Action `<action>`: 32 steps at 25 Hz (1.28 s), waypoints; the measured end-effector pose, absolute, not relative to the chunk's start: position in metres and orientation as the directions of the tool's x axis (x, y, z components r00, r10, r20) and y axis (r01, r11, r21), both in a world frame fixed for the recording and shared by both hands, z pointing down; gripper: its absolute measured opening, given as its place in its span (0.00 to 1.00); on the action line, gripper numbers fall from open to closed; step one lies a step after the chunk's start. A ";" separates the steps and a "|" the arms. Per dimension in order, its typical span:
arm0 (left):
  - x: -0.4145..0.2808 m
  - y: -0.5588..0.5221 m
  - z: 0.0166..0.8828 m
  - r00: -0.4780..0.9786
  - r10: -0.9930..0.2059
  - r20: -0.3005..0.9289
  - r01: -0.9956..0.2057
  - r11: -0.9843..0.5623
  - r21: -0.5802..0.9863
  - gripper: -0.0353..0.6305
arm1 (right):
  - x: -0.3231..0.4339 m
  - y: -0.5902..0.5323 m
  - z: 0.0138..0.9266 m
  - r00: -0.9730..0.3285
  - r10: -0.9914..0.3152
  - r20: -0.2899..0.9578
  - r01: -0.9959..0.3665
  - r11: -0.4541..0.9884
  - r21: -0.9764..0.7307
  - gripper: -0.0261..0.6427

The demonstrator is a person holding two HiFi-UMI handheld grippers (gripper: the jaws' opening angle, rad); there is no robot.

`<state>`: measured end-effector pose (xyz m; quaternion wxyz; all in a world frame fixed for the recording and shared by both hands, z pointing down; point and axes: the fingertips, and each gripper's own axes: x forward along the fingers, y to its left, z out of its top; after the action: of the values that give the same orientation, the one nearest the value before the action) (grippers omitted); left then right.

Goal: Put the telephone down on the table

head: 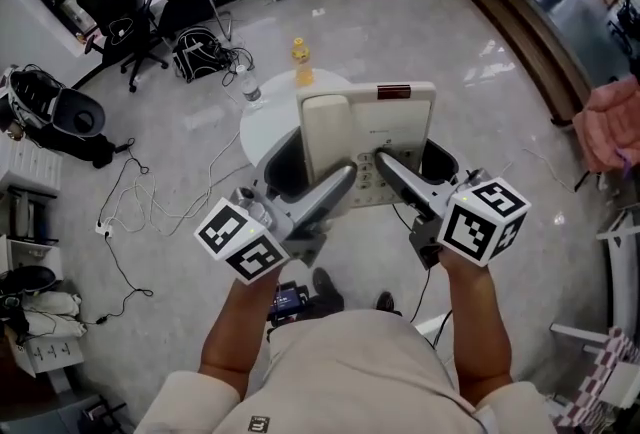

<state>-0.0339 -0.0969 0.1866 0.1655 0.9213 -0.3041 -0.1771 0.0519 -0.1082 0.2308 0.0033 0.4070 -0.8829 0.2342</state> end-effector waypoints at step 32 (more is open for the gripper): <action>-0.128 -0.169 0.209 0.679 -0.705 -0.205 -0.577 -0.685 0.445 0.63 | -0.043 -0.190 0.252 -0.751 -0.615 0.241 -0.654 0.640 -0.403 0.47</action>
<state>-0.1279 -0.1689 0.2091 0.1745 0.8994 -0.3564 -0.1832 -0.0428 -0.1900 0.2519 0.0408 0.3505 -0.9047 0.2388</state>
